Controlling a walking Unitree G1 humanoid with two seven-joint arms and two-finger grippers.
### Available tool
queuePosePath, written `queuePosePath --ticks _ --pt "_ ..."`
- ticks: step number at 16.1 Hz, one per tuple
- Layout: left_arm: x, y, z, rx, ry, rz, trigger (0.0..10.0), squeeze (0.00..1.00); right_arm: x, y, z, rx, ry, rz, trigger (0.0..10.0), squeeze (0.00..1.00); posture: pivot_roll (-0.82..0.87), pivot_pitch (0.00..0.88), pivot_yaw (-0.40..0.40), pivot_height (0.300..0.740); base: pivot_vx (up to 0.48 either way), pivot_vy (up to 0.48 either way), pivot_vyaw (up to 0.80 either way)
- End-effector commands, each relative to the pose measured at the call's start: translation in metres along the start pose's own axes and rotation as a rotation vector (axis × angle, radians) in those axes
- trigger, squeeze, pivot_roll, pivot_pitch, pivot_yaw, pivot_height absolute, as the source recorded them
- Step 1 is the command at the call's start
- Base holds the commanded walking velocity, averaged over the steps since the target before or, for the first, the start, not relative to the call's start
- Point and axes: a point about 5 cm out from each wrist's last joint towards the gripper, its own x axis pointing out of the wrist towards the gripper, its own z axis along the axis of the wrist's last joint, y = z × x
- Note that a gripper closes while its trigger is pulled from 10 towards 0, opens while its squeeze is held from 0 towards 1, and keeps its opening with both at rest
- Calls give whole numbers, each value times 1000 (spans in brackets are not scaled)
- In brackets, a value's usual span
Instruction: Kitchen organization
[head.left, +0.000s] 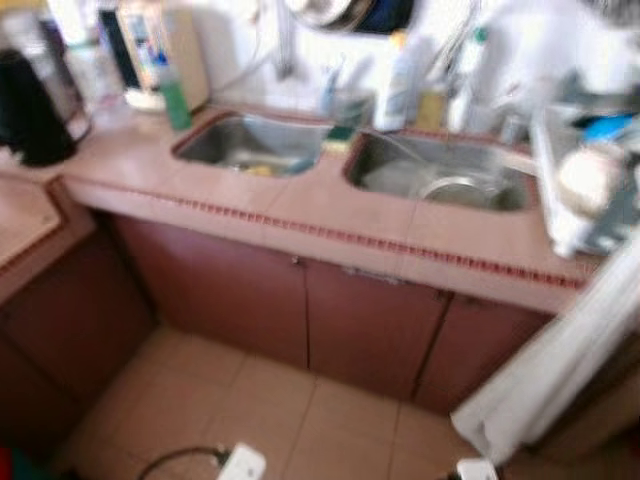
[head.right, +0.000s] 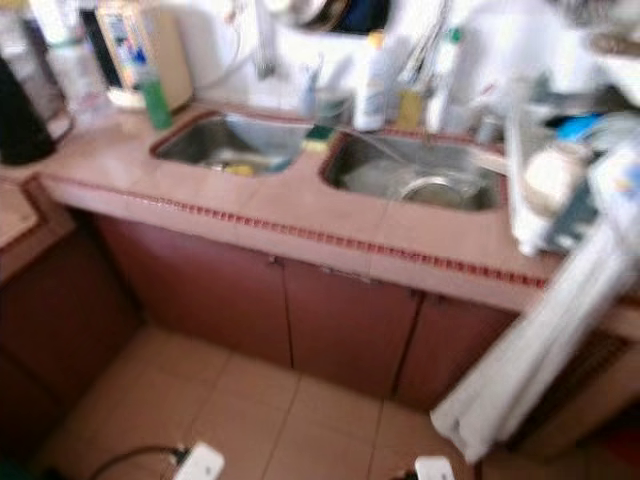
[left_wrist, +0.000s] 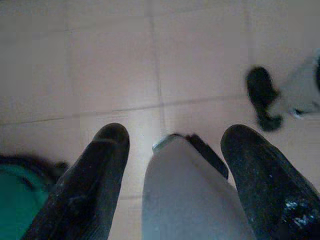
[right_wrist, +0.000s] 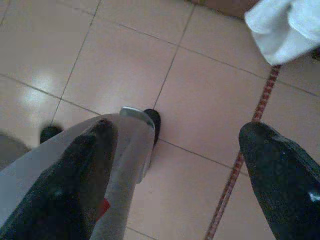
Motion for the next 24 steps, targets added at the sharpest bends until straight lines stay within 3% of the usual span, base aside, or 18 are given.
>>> queuePosePath --ticks 1,9,16,24 --pt "-3 4 -13 -24 43 5 10000 0 -2 7 -14 4 59 19 10000 0 -94 0 6 740 0 0 0" --pt "-4 7 -14 -93 36 -5 10000 0 -3 8 -18 28 64 18 10000 0 -88 0 9 740 0 101 0" --pt "-3 6 -12 -98 35 -5 10000 0 -2 8 -17 49 63 15 10000 0 -84 0 11 740 0 438 0" --pt "-2 8 -6 -67 13 4 10000 0 0 9 -9 71 39 18 10000 0 -72 0 3 740 0 0 0"
